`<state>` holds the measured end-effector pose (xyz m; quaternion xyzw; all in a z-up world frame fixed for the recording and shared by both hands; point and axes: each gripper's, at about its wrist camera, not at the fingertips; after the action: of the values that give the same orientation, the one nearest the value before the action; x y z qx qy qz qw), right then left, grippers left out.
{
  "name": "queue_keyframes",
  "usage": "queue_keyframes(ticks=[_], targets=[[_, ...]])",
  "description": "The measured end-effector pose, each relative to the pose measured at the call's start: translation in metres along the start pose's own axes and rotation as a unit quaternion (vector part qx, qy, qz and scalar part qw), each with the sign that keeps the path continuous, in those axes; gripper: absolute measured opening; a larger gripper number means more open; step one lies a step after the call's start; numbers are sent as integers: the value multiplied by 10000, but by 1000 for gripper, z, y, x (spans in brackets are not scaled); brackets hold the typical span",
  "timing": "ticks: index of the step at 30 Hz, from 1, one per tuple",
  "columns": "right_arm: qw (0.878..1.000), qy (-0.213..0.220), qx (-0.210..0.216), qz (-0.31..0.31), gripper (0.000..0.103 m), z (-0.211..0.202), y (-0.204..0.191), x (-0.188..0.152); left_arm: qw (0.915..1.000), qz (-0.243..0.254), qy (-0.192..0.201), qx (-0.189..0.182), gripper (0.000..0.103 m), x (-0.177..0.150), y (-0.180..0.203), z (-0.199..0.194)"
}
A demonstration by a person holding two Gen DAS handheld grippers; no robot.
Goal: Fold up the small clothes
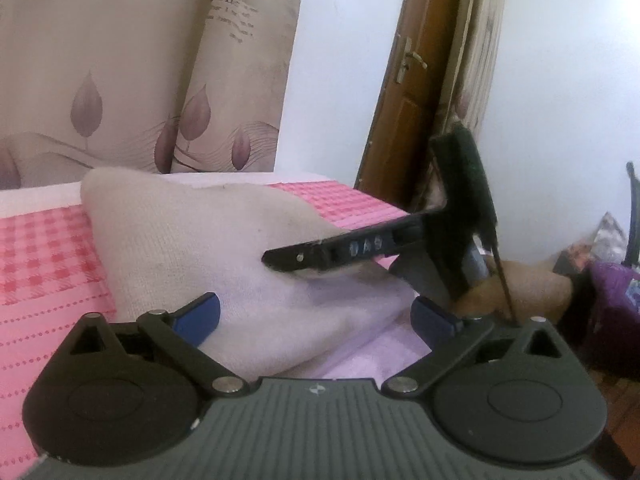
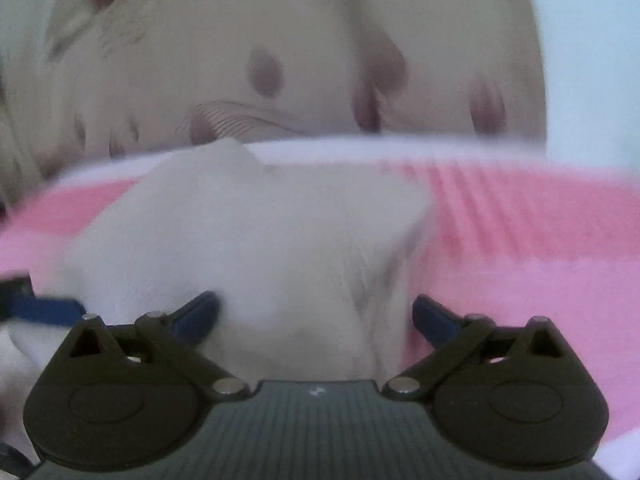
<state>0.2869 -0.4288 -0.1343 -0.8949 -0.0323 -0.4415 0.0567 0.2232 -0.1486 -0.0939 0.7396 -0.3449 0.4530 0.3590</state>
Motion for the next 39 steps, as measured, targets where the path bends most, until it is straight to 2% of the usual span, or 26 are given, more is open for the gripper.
queue_keyframes(ticks=[2, 8, 11, 15, 21, 25, 29, 36, 39], targets=[[9997, 128, -205, 13, 103, -4, -2, 5, 9999, 94, -37, 133, 101, 0, 3, 2], [9938, 649, -874, -227, 103, -45, -19, -15, 9987, 273, -72, 436, 103, -1, 9, 3], [9917, 322, -1185, -392, 103, -43, -15, -31, 9981, 305, -100, 523, 103, 0, 9, 5], [9936, 66, -1131, -24, 103, -46, 3, -36, 9963, 436, -156, 725, 103, 0, 13, 7], [9928, 25, -1196, 101, 103, -45, -3, -40, 9918, 603, -240, 1100, 103, -1, 20, 10], [9914, -18, -1270, 300, 103, -56, -6, -48, 9836, 824, -322, 1575, 103, -2, 29, 12], [9899, -45, -1322, 505, 103, -67, -7, -56, 9783, 828, -350, 1868, 103, -4, 36, 8], [9879, 48, -1335, 791, 103, -87, -5, -71, 9742, 545, -279, 2173, 103, -6, 39, -7], [9872, 408, -1276, 868, 103, -105, -4, -75, 9699, 500, -266, 2370, 103, -4, 38, -13]])
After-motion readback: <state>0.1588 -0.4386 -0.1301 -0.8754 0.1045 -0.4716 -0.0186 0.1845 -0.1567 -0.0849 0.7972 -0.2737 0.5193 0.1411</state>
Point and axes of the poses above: each gripper's, at about its wrist camera, not at the fingertips, and z roughly the way its jaws point, y to its right, x to its top, and after that the axes turned 15 degrees about -x, right-handed
